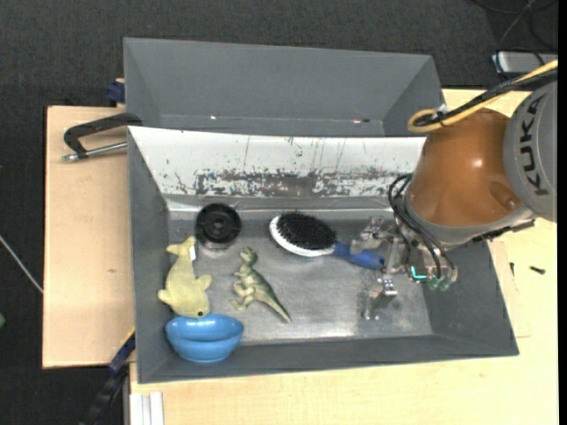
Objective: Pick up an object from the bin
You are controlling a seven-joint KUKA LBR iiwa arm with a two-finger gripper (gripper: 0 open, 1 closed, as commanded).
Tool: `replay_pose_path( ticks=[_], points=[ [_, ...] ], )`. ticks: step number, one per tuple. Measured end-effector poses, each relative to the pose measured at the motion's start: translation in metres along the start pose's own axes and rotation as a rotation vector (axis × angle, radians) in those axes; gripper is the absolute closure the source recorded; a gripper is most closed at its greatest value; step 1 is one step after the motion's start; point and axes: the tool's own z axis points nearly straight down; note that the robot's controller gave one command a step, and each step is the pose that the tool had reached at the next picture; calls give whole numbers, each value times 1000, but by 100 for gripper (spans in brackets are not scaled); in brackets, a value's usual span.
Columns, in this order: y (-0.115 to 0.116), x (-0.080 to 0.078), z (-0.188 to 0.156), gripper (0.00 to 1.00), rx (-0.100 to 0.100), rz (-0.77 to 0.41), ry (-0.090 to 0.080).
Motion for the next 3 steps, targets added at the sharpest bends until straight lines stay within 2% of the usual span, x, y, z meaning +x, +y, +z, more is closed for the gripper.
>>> replay_pose_path(
  ticks=[1, 2, 3],
  points=[
    [-60, -71, 87, 0, 0, 133, -17],
    [-34, -67, 83, 0, 3, 247, -18],
    [-34, -69, 81, 0, 1, 247, -14]
  ],
)
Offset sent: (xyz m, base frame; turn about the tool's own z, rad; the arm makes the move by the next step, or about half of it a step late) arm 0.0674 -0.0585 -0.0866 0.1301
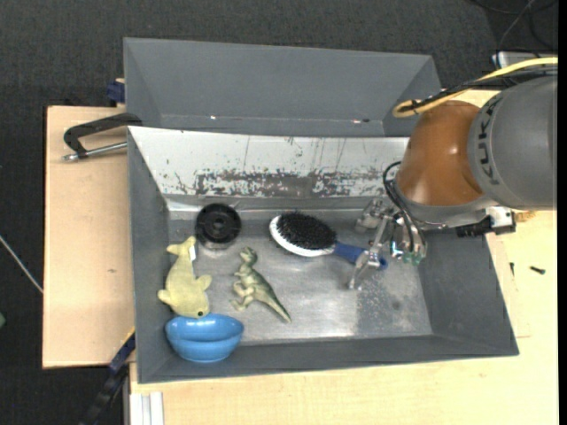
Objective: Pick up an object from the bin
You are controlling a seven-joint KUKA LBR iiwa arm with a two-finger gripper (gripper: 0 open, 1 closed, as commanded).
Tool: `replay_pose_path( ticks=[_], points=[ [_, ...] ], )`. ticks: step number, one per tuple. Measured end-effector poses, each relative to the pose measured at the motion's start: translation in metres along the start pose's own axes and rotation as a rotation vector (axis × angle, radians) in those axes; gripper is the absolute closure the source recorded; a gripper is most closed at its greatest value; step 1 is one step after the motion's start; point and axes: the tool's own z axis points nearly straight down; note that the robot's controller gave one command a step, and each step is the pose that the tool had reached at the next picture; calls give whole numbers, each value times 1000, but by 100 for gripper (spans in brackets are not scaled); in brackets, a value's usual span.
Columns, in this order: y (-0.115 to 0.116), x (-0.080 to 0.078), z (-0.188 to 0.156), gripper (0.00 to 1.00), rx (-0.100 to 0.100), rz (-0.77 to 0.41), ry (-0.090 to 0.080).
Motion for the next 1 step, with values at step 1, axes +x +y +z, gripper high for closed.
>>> replay_pose_path(
  ticks=[1],
  points=[
    [1, -1, -1, 0, -1, -1, 1]
  ],
)
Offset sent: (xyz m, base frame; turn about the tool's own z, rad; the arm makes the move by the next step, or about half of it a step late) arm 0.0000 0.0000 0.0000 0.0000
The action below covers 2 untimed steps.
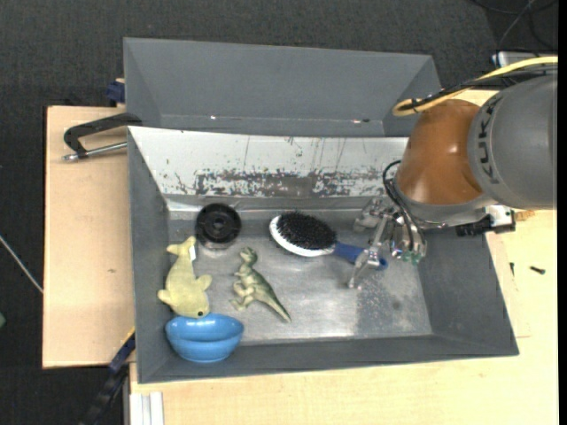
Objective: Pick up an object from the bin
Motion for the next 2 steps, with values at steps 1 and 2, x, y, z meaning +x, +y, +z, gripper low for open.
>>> replay_pose_path(
  ticks=[1, 2],
  points=[
    [1, -1, -1, 0, 0, 0, 0],
    [1, -1, -1, 100, 0, -1, 0]
  ],
)
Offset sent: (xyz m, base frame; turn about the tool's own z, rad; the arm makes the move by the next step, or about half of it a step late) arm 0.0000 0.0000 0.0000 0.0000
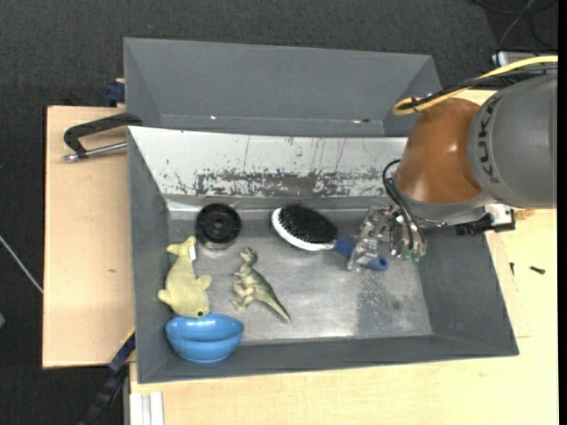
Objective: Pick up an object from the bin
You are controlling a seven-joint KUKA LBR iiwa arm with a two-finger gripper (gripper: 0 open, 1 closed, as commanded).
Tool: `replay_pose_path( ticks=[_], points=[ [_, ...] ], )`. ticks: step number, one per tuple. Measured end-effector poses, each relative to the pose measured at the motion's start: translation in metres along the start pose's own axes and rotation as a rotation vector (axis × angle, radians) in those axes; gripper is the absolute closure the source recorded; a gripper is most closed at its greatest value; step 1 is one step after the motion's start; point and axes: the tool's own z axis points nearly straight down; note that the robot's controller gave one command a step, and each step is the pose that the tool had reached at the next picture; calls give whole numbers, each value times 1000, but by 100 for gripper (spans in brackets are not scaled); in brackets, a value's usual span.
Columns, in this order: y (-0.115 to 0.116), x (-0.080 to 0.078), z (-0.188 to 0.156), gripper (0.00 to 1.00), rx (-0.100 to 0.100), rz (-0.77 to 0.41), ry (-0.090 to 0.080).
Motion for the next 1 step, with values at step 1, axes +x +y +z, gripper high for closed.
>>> replay_pose_path(
  ticks=[1],
  points=[
    [1, -3, -97, 100, -1, -2, -7]
  ],
)
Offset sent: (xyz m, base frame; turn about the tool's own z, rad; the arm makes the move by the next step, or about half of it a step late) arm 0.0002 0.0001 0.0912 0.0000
